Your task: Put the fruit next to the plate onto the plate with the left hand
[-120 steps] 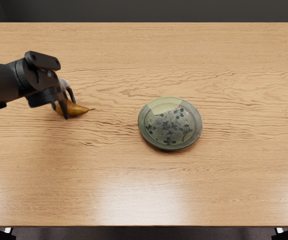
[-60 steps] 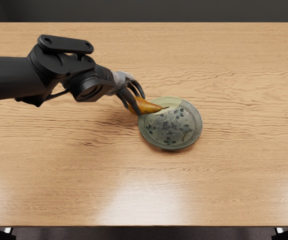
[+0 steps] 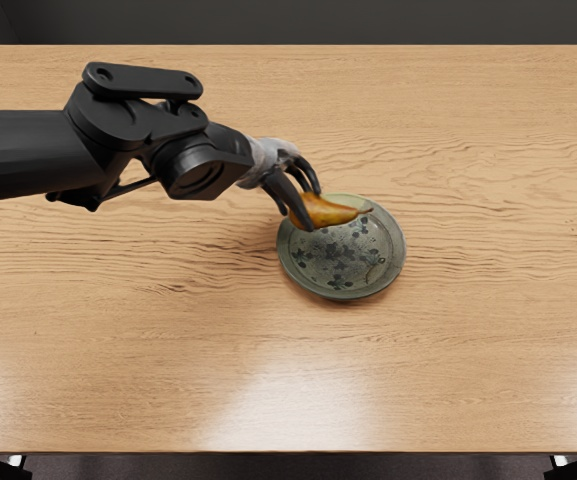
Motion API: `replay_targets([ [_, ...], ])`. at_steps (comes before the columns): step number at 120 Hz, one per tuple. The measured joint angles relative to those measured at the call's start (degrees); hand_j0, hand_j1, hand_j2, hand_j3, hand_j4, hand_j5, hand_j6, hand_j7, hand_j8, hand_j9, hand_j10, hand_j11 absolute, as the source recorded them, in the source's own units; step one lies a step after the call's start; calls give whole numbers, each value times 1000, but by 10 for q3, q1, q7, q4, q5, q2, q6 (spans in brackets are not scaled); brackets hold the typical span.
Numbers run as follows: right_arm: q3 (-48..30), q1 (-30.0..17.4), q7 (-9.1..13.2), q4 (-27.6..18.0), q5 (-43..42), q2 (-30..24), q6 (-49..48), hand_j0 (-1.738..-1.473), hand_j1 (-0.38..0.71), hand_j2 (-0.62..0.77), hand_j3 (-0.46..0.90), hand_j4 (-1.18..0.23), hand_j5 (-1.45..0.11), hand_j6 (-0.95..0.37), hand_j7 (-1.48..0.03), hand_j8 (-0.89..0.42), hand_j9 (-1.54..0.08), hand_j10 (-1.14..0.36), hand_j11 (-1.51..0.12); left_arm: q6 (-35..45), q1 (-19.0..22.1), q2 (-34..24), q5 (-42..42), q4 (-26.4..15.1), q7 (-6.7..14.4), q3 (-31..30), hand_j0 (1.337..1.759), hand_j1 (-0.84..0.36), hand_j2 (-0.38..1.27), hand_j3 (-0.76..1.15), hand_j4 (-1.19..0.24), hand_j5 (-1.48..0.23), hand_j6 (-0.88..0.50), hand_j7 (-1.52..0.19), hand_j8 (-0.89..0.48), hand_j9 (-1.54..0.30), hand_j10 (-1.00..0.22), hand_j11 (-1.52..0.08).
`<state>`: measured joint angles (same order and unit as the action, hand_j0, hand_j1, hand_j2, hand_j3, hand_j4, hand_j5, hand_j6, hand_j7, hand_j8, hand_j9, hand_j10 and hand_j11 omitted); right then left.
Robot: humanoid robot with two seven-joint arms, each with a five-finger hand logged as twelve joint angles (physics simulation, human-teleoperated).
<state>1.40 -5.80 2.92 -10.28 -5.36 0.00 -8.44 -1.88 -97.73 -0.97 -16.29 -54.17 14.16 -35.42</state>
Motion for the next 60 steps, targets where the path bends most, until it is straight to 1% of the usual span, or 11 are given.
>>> replay_targets([
  [8,0,0,0,0,0,0,0,-1658,-331,-3,0,-15,-20,-15,-20,-15,-20,-15,-20,-1,0,2,1,0,0,1,1653,-317,533,0,-835,-1186,-420,-1161,-417,-1151,-855,-1154],
  [13,0,0,0,0,0,0,0,-1658,-331,-3,0,-15,-20,-15,-20,-15,-20,-15,-20,-6,-1,2,5,0,0,2,1654,-314,503,0,-781,-1102,-428,-1080,-424,-1070,-799,-1073],
  [19,0,0,0,0,0,0,0,-1658,-331,-3,0,-15,-20,-15,-20,-15,-20,-15,-20,-10,-1,2,21,0,0,3,1655,-231,402,0,-662,-929,-386,-911,-383,-904,-676,-906],
  [28,0,0,0,0,0,0,0,-1658,-331,-3,0,-15,-20,-15,-20,-15,-20,-15,-20,-13,-3,3,39,0,0,6,1656,-70,282,0,-473,-661,-281,-649,-279,-644,-482,-646],
  [38,0,0,0,0,0,0,0,-1658,-331,-3,0,-15,-20,-15,-20,-15,-20,-15,-20,-18,-12,-11,47,-6,0,8,1657,66,188,0,-318,-445,-191,-437,-190,-433,-325,-435],
  [43,0,0,0,0,0,0,0,-1658,-331,-3,0,-15,-20,-15,-20,-15,-20,-15,-20,-40,-12,-47,49,-11,1,9,1657,116,154,0,-261,-365,-157,-358,-156,-356,-266,-356],
  [47,0,0,0,0,0,0,0,-1658,-331,-3,0,-15,-20,-15,-20,-15,-20,-15,-20,-83,-10,-104,50,-13,1,9,1657,150,131,0,-223,-312,-135,-306,-134,-304,-227,-304],
  [55,0,0,0,0,0,0,0,-1658,-331,-3,0,-15,-20,-15,-20,-15,-20,-15,-20,-193,-1,-222,51,-16,3,15,1657,202,95,0,-163,-228,-100,-224,-99,-222,-167,-223],
  [57,0,0,0,0,0,0,0,-1658,-331,-3,0,-15,-20,-15,-20,-15,-20,-15,-20,-214,5,-250,51,-17,3,17,1657,213,87,0,-151,-211,-93,-207,-92,-206,-154,-206],
  [60,0,0,0,0,0,0,0,-1658,-331,-3,0,-15,-20,-15,-20,-15,-20,-15,-20,-239,35,-293,50,-17,3,22,1657,227,77,0,-134,-188,-83,-185,-82,-183,-137,-184],
])
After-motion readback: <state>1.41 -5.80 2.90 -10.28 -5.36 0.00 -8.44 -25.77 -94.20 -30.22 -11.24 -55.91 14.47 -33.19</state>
